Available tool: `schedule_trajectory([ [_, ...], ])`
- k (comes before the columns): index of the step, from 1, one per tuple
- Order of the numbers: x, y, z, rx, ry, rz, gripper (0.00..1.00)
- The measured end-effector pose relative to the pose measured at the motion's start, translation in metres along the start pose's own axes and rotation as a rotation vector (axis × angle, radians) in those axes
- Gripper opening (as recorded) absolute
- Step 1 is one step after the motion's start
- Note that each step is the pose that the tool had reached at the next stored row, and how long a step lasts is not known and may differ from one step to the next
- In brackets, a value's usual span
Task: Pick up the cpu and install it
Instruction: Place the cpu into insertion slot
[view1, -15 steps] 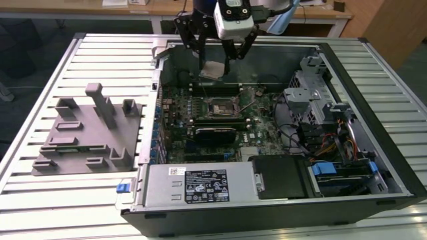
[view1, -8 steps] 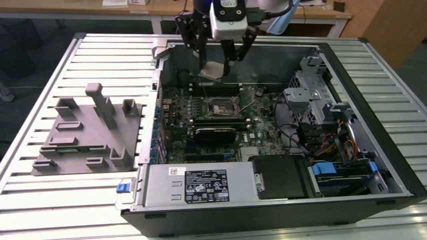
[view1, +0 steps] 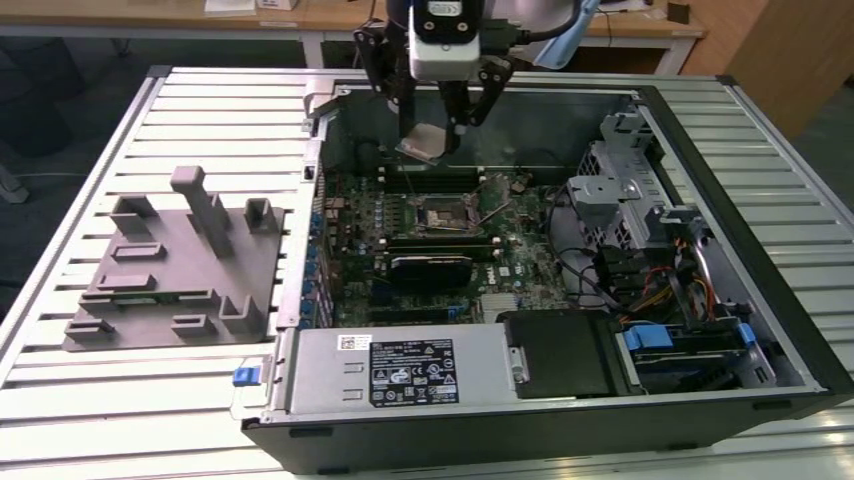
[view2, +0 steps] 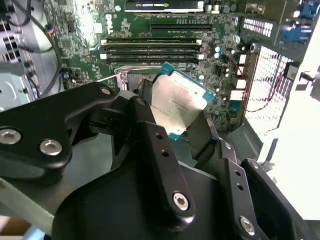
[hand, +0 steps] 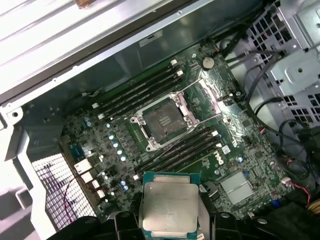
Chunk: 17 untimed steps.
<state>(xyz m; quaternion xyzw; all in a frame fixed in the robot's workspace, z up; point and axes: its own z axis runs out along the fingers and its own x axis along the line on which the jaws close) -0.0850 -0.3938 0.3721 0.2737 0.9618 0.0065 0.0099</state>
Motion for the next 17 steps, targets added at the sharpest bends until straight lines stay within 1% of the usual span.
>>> schedule_trajectory([
  [17, 0.0002, 0.0001, 0.0048, 0.0044, -0.0051, 0.284, 0.53],
])
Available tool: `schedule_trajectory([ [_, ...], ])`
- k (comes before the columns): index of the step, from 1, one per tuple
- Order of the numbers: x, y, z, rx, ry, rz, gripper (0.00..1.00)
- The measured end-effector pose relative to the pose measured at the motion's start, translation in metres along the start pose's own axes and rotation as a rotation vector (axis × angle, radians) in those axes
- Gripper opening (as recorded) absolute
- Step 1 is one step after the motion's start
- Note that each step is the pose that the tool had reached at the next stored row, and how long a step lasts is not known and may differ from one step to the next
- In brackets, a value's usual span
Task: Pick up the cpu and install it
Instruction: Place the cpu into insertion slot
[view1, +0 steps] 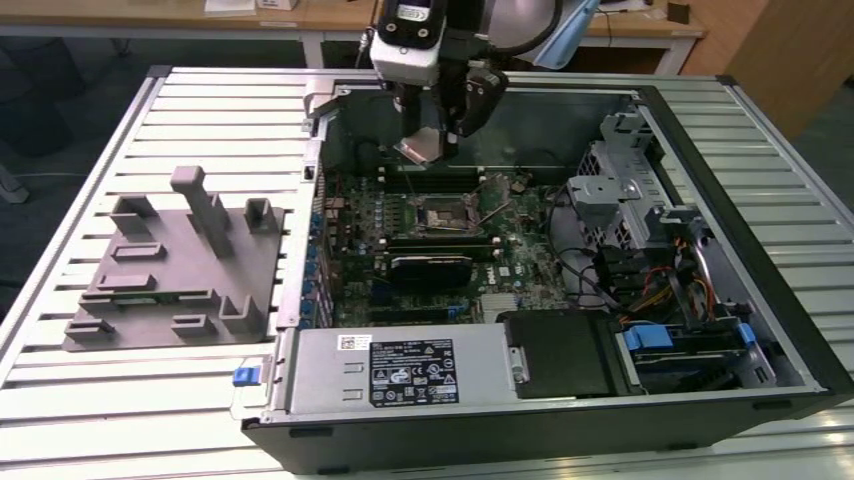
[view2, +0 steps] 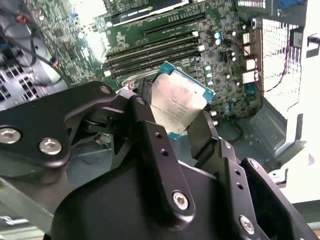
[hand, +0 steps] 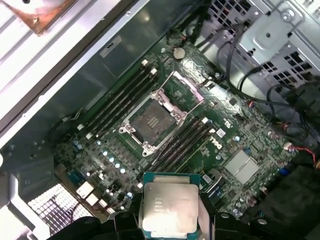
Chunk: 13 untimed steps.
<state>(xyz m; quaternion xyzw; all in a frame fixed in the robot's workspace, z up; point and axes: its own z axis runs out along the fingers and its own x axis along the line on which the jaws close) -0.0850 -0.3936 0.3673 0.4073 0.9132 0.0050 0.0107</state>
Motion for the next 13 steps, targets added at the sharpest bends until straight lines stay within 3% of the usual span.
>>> schedule_trajectory([
  [13, 0.0003, 0.0001, 0.0046, 0.0035, -0.0041, 0.232, 0.53],
])
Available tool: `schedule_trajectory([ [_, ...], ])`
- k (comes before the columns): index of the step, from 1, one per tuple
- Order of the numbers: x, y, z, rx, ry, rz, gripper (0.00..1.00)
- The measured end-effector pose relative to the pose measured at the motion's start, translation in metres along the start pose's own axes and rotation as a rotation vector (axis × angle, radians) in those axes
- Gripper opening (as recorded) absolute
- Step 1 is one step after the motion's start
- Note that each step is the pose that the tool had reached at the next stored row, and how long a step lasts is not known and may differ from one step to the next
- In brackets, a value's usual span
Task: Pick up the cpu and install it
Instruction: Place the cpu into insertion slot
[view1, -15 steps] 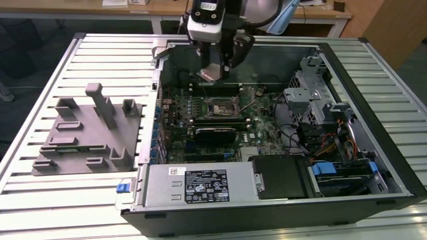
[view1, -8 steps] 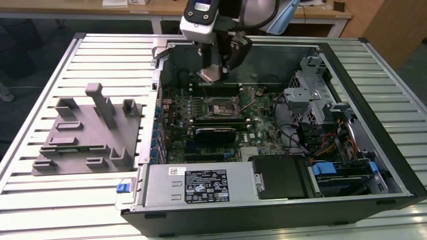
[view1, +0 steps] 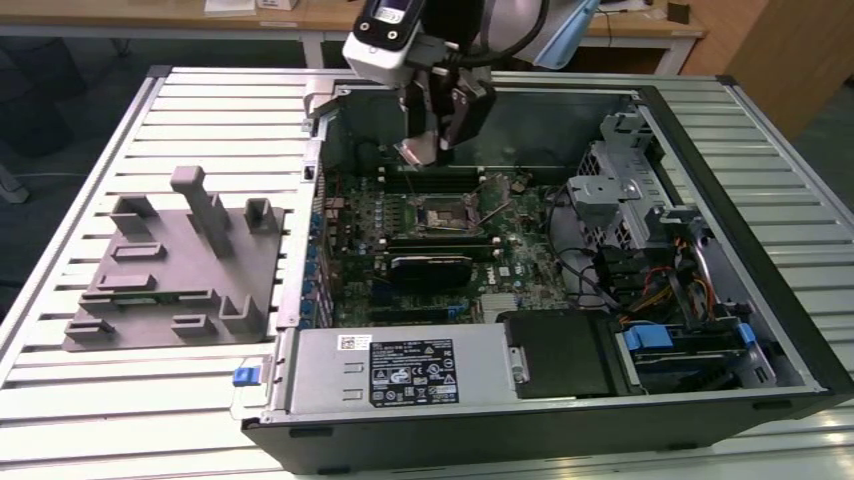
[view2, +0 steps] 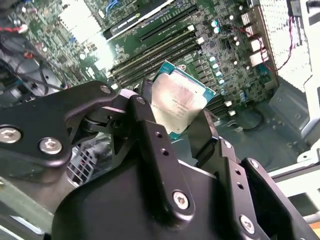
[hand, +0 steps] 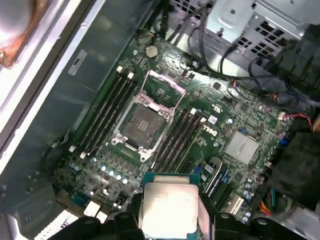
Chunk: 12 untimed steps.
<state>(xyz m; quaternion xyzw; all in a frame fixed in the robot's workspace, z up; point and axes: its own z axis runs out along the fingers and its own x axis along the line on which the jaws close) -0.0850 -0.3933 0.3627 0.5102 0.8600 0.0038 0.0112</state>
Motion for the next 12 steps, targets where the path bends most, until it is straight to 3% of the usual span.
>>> schedule_trajectory([
  [12, 0.0007, 0.0002, 0.0069, 0.0029, -0.0033, 0.181, 0.53],
])
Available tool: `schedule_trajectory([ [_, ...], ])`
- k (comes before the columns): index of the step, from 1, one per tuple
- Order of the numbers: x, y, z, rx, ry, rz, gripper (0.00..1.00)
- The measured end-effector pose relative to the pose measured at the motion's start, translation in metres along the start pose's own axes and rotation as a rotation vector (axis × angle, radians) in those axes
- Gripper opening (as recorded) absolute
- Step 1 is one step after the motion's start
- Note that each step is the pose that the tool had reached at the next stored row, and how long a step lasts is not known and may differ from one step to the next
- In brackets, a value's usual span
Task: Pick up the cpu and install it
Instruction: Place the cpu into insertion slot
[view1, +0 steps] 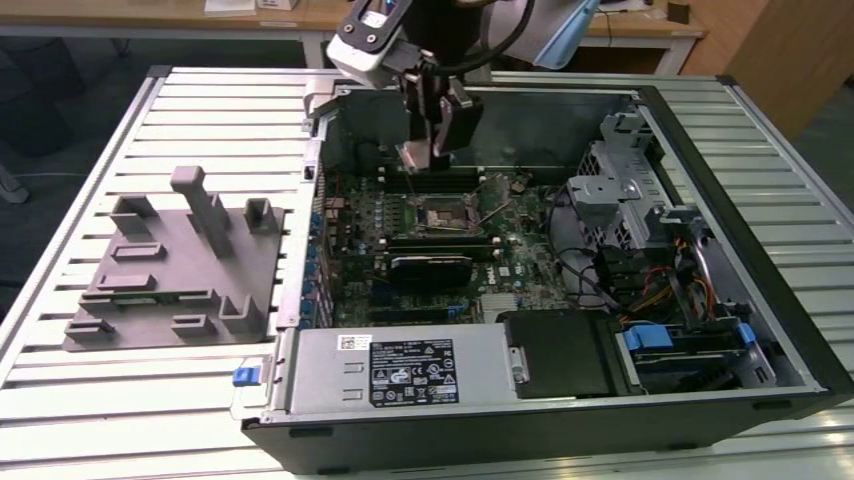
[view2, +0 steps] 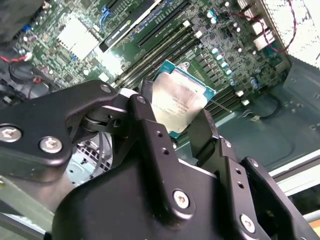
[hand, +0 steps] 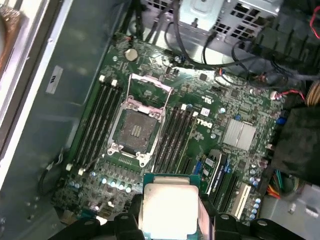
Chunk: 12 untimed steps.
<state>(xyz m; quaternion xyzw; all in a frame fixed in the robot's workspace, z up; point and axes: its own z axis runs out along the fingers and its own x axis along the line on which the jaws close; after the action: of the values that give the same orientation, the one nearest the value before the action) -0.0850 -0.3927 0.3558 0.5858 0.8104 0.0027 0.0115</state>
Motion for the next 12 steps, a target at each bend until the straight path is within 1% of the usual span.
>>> schedule_trajectory([
  [5, 0.0007, 0.0005, 0.004, 0.001, -0.0011, 0.059, 0.53],
  [10, 0.0052, 0.0045, 0.0093, 0.0012, -0.0013, 0.074, 0.53],
  [12, 0.0057, 0.0061, 0.0114, 0.0013, -0.0014, 0.084, 0.53],
])
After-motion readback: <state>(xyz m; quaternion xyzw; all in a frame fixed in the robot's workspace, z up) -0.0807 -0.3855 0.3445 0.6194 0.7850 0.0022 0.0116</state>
